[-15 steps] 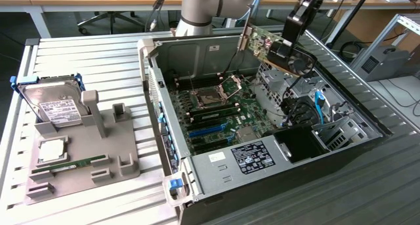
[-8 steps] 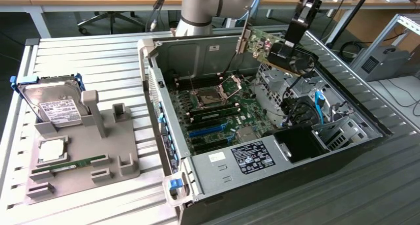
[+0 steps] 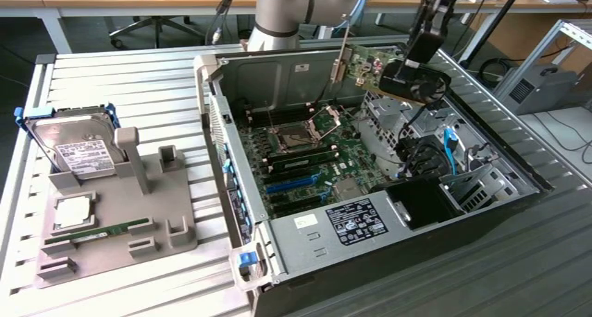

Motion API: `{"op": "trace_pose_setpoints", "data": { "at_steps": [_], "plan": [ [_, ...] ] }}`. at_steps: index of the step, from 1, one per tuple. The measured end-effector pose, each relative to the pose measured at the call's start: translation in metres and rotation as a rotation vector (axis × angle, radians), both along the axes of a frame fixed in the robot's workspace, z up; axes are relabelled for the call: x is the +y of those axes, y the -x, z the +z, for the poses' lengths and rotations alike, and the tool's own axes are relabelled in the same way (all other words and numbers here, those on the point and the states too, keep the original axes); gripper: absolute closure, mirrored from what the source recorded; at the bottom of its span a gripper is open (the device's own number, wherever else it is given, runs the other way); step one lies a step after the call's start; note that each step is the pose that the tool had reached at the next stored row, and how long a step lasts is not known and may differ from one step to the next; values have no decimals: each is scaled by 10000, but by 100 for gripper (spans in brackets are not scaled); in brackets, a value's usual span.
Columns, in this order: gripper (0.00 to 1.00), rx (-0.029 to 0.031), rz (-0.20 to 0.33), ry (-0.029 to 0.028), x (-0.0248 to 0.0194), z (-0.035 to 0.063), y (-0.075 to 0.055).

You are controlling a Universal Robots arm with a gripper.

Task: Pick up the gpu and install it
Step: 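Insert the gpu into the slot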

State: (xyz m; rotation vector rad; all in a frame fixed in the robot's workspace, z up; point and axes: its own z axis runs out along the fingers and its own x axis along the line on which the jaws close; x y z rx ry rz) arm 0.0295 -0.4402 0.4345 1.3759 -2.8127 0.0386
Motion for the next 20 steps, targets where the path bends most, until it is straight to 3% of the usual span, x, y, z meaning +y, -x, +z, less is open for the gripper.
{"op": "trace_pose_setpoints", "data": {
  "at_steps": [5, 8, 16, 20],
  "plan": [
    [72, 0, 1259, 98, 1, 0, 0],
    [72, -1, 2452, 190, 2, 0, 0],
    [72, -9, 4070, 257, 2, -1, 0],
    [72, -3, 4566, 316, 9, 0, 0]
  ]
}}
